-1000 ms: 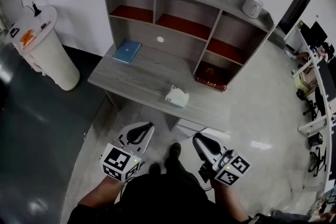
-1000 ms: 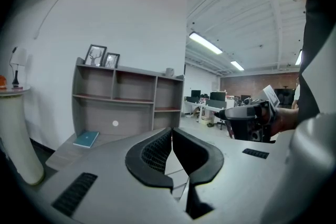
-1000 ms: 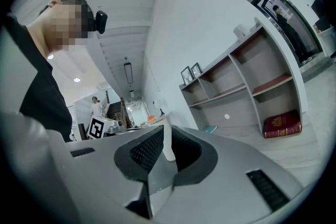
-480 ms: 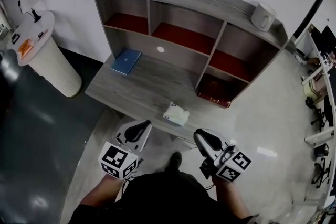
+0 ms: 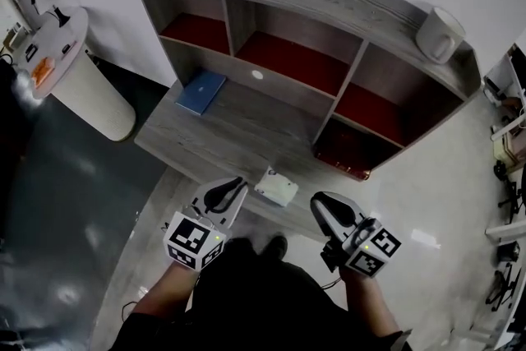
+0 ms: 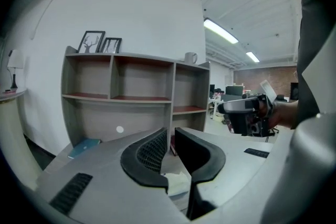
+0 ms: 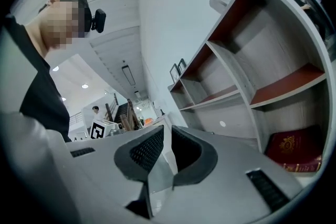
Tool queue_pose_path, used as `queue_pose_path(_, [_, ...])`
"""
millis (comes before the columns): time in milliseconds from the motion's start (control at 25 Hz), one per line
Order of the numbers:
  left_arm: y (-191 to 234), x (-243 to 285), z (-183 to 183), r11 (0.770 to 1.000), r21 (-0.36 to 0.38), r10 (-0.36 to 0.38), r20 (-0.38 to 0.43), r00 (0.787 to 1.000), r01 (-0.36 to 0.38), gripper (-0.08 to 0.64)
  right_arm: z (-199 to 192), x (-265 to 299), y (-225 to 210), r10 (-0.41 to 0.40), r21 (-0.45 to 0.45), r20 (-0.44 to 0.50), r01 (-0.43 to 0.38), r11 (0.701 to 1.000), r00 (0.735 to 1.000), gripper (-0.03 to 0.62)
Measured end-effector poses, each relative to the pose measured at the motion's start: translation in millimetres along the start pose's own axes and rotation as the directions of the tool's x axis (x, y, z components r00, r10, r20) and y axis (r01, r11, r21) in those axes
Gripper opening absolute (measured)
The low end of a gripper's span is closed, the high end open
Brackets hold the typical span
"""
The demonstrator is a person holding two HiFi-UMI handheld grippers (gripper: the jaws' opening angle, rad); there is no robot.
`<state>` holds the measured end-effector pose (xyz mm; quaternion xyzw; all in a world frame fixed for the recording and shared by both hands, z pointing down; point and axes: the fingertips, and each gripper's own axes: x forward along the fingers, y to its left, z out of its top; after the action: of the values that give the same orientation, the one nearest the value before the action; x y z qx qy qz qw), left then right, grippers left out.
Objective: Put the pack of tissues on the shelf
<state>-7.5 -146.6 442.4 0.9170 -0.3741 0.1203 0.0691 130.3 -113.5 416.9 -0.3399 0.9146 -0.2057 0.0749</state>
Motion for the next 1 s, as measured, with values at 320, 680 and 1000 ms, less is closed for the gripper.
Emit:
queue_pose_path(320, [15.5,31.2,-32.9,0.995,-0.013,-0.103,-0.072,0.992,0.102,0.135,-2.2,26.3,-18.4,-0.048,0.078,-0.022,0.050,0.996,0.999,0.021])
queue_pose_path(680, [24.1,72.5,-93.7,0.979,-0.064,-0.201,-0.178,0.963,0.193,0.173,-28.1,42.7,-37.7,-0.071,0.126,-0.087,0.082,0.989,0.994,0.021])
queue_pose_path(1000, [22.3,102.1,-153.7,0.966,-0.071,-0.260,-0.296,0.919,0.250,0.200,-53.9,55.4,-48.3,-0.062,0.175,-0.119,0.083,0.981,0.991,0.021])
